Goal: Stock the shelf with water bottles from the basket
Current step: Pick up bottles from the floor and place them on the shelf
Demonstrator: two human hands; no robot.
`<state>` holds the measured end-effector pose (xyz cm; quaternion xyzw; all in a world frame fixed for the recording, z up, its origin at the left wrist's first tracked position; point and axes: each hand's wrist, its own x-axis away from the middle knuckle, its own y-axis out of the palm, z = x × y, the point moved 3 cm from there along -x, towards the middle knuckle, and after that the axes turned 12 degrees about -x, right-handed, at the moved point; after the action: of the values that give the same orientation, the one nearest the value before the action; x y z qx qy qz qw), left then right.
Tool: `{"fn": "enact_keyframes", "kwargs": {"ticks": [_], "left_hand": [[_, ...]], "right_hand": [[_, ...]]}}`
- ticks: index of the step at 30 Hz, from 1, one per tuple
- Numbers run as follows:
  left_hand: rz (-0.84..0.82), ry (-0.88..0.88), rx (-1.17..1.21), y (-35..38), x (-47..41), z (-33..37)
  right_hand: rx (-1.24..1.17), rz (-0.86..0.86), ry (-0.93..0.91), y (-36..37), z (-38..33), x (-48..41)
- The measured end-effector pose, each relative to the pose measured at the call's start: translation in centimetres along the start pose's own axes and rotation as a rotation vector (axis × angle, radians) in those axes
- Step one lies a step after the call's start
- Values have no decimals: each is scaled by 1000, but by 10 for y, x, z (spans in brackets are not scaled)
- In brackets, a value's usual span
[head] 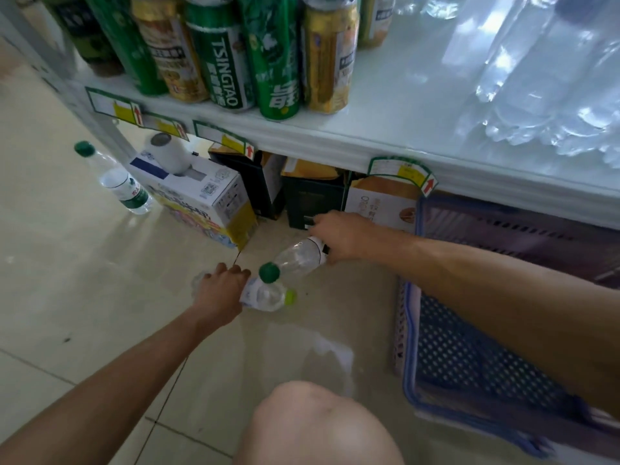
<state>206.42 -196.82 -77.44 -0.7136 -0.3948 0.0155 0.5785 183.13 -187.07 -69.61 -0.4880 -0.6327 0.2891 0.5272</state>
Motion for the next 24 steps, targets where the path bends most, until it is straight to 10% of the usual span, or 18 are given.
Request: {"fn": "enact_keyframes", "kwargs": {"ticks": [24], "left_hand": [[434, 194, 724, -270, 83, 43]], "right_hand": [[-464, 917, 20, -226, -6, 243]]}}
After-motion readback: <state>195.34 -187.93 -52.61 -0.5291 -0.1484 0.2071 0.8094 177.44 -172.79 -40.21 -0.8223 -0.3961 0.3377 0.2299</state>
